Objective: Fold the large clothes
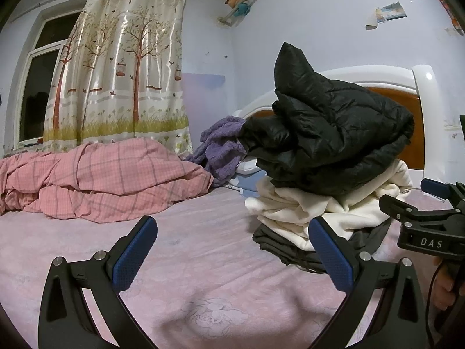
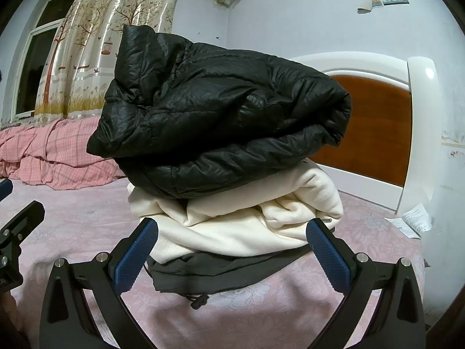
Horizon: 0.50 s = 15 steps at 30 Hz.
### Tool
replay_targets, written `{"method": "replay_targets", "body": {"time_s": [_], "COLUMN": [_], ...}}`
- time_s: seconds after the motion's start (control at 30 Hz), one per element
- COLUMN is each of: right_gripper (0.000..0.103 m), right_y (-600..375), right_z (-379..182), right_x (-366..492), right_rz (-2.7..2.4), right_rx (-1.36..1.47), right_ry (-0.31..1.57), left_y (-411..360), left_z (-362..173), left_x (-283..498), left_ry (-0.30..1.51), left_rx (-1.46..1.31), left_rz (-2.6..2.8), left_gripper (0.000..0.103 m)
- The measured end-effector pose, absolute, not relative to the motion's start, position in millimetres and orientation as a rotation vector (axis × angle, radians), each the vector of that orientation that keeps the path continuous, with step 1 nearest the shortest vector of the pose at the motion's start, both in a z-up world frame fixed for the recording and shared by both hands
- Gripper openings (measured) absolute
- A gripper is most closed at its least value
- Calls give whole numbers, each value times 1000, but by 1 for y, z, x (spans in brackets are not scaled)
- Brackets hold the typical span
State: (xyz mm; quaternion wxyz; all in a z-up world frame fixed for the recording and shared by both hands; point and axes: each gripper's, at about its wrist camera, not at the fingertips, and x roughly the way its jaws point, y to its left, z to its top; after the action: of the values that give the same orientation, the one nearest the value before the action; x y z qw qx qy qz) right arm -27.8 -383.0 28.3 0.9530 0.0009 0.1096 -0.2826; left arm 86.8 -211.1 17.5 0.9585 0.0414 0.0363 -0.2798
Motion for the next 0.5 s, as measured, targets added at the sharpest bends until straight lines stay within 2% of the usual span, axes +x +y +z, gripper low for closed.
{"method": "replay_targets", "body": {"time_s": [0.5], "right_gripper": [102], "right_y": [-383], "right_z": [28], "right_x": [-28], "right_rz": [-575], "right_rx": [3], "right_ry": [225], "left_y": [-211], "left_z": [17], "left_x": [86], "left_ry": [73], "left_rx": [86], "left_rz": [-563], "left_gripper": [103]}}
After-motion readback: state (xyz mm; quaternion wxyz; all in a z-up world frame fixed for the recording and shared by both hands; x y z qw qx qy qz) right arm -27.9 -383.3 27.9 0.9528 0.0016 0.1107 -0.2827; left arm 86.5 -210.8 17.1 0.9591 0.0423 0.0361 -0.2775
